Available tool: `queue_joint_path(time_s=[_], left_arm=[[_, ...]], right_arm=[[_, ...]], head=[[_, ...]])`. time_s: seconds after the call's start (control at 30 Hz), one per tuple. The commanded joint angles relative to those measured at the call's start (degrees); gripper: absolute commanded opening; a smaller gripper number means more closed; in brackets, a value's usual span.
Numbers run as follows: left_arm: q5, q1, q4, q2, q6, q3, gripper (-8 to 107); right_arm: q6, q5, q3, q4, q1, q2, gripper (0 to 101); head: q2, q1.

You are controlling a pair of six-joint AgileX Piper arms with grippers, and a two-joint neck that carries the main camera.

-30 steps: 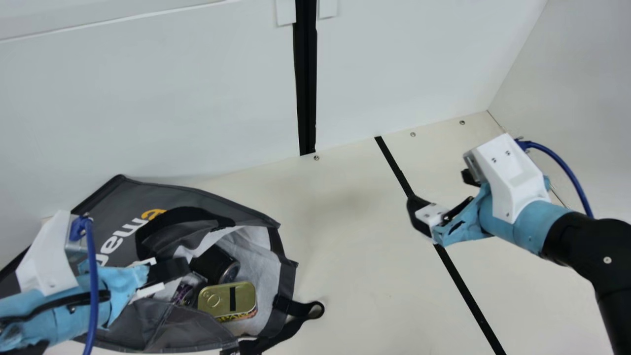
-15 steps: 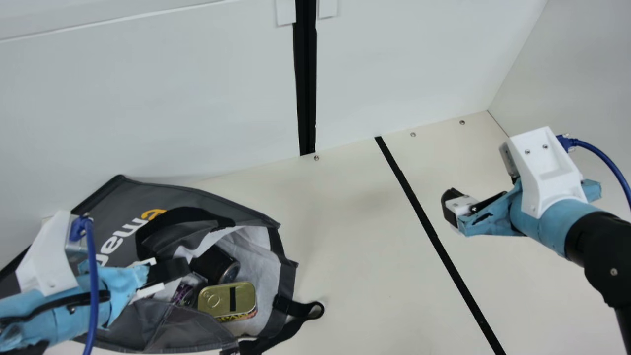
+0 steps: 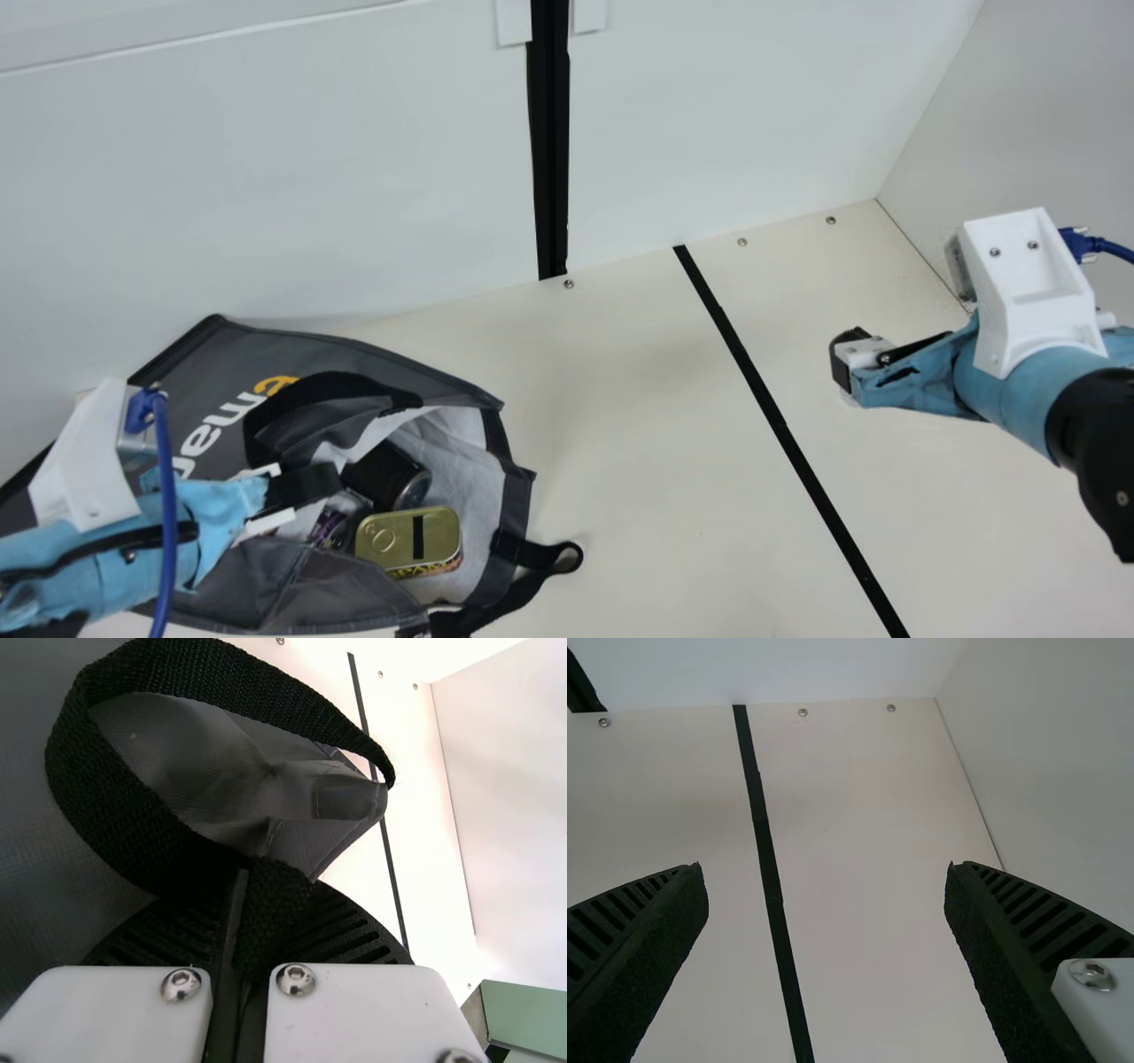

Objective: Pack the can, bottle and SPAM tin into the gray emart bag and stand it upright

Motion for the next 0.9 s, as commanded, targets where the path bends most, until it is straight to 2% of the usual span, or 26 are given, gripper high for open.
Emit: queue_joint_path(time_s=[0.0, 0.33, 0.63, 0.87], left_arm=[[0.0, 0.0, 0.0, 0.0, 0.0, 0.0, -8], [0.0, 0.0, 0.0, 0.0, 0.0, 0.0, -8], [0.0, 0.0, 0.0, 0.0, 0.0, 0.0, -8], [0.0, 0.0, 0.0, 0.0, 0.0, 0.0, -8]], right_arm=[[1.6, 1.09, -0.66, -1.65, 0.28, -0.02, 95], [5.21, 4.31, -3.55, -5.01, 0.64, -0.42, 95], [6.66, 5.9, -5.85, -5.76, -0.99, -0.66, 95], [8.43, 8.47, -8.81, -4.88, -2.65, -0.09, 95]], head=[[-0.05, -1.3], [-0.05, -1.3], [-0.05, -1.3], [-0.05, -1.3]])
